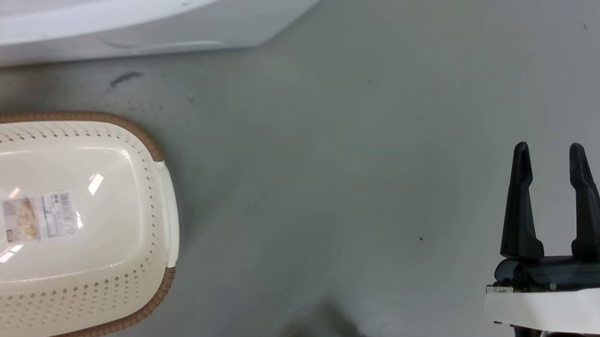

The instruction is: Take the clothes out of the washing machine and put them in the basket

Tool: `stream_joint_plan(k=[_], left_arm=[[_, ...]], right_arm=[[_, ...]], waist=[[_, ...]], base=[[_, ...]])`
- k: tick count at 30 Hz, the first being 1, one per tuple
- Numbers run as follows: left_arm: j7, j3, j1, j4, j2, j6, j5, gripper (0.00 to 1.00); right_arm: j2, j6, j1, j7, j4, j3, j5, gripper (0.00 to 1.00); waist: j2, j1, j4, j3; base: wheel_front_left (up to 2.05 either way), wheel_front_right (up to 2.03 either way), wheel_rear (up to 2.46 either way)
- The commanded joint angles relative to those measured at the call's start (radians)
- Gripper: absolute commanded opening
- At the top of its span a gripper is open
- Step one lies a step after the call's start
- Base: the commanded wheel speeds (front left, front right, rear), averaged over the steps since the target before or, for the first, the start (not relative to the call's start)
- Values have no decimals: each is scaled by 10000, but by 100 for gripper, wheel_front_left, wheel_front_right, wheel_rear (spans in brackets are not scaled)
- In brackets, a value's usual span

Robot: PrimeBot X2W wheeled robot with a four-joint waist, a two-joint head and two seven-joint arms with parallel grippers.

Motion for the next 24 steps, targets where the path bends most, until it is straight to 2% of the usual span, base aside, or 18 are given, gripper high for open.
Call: stream_joint_plan(k=[1, 2, 3, 12, 20, 21, 22, 24], left_arm=[[487, -214, -545, 117, 297, -3, -232, 100], [1419, -610, -1342, 304, 609, 5, -596, 100], [1710, -755, -1590, 344, 721, 5, -680, 100], [3045, -1619, -2616, 612, 1385, 5, -1146, 100], [3876, -2102, -2708, 795, 1485, 3, -1652, 100], [3951, -2169, -2681, 817, 1503, 3, -1703, 87], [4027, -2224, -2669, 825, 1506, 1, -1787, 0], [4038, -2275, -2719, 785, 1554, 3, -1911, 0]], right_arm=[[21, -10, -148, -21, -93, 65, 98, 100], [21, -10, -160, -20, -200, 117, 211, 100], [20, -10, -145, -21, -223, 146, 243, 100], [20, -10, -40, -21, -295, 342, 435, 100], [20, -10, -86, -21, -251, 292, 543, 100], [18, -10, -102, -21, -247, 284, 551, 100], [18, -10, -112, -21, -238, 275, 565, 100], [18, -10, -140, -21, -216, 262, 605, 100]], waist=[[0, -2, -433, 599], [0, -2, -594, 918], [0, -2, -639, 1032], [0, -2, -734, 1459], [0, -2, -676, 1613], [0, -2, -671, 1619], [0, -2, -666, 1623], [0, -2, -661, 1633]], base=[[0, 0, 0], [0, 0, 0], [0, 0, 0], [0, 0, 0], [0, 0, 0], [0, 0, 0], [0, 0, 0], [0, 0, 0]])
